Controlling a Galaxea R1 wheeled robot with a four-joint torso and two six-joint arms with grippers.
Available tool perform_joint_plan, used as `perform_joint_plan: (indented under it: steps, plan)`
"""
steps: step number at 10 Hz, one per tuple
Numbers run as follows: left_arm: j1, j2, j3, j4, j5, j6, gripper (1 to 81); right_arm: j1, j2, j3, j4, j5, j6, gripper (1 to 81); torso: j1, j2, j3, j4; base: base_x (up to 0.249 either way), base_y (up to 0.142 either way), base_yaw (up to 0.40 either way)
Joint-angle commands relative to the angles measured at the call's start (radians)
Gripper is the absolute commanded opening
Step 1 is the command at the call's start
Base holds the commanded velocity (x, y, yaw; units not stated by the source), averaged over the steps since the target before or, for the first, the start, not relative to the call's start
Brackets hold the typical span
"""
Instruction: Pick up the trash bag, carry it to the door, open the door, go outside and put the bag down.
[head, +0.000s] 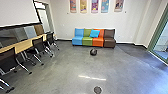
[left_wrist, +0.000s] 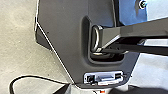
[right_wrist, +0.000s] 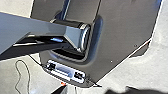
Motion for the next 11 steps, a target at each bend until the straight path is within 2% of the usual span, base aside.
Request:
perform_joint_plan:
  steps: [1,6,11]
  plan:
    - [-0.034,-0.005,0.005,0.007,0.061,0.003,81.1,0.039,-0.005,0.005,0.002,-0.068,0.000,81.1,0.001,0.000,0.000,0.000,0.111,0.000,0.000]
    - [-0.034,0.002,0.005,0.007,0.061,0.003,81.1,0.039,0.006,0.002,-0.004,-0.068,-0.006,81.1,0.001,0.001,0.000,0.000,0.133,0.000,0.000]
    - [-0.034,0.011,0.005,0.004,0.052,0.003,81.1,0.046,0.020,0.005,-0.009,-0.069,-0.007,81.1,0.002,0.001,0.000,0.000,0.179,0.000,0.000]
